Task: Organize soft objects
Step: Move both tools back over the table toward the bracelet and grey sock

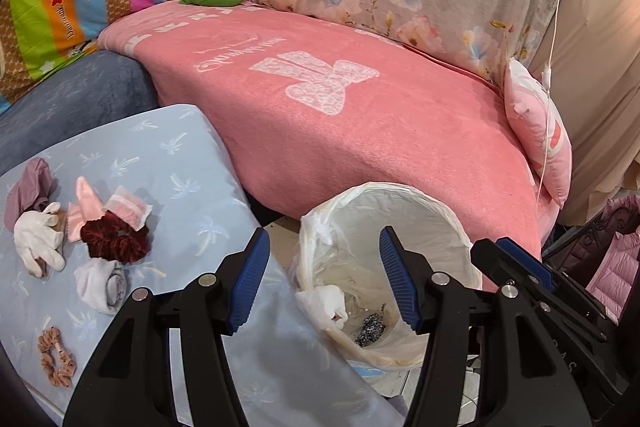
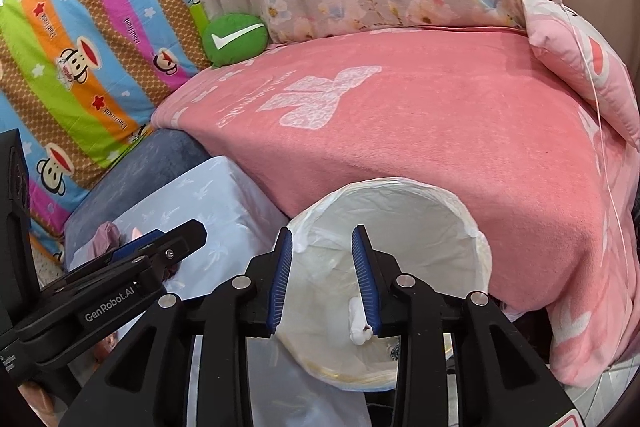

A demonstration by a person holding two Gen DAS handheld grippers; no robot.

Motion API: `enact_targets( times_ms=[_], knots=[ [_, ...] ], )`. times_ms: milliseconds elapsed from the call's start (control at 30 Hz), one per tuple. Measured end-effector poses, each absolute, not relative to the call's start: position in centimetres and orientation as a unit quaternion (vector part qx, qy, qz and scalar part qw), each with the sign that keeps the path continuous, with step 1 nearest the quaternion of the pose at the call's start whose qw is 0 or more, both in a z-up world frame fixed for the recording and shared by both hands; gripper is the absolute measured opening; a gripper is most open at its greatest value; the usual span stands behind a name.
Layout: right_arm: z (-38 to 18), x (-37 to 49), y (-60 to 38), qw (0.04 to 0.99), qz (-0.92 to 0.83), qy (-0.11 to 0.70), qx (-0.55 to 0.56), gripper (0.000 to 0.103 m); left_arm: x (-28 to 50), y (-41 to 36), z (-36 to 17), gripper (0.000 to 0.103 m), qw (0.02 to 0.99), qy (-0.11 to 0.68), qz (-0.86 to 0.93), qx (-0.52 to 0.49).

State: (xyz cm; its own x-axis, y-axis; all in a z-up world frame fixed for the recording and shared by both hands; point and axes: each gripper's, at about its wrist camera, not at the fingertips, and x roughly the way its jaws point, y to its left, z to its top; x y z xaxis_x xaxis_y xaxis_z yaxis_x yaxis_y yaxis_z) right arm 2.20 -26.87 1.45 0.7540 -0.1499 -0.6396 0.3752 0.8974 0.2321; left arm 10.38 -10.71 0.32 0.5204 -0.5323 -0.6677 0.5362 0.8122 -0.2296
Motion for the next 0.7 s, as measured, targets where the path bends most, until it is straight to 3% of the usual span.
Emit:
enact_targets(
  times_ms=[467,700],
  knots=[
    [2.0,3.6,-19.9,0.926,-0.096,0.338,0.138,0.034,10.7,-3.6,0.0,0.055,0.887,0.383,-0.255,-0.032],
    [1.7,4.7,-15.6,0.927,-0.064,0.351,0.119,0.039,10.7,1.1,-0.5,0.064,0.898,0.384,-0.212,-0.046]
  ],
)
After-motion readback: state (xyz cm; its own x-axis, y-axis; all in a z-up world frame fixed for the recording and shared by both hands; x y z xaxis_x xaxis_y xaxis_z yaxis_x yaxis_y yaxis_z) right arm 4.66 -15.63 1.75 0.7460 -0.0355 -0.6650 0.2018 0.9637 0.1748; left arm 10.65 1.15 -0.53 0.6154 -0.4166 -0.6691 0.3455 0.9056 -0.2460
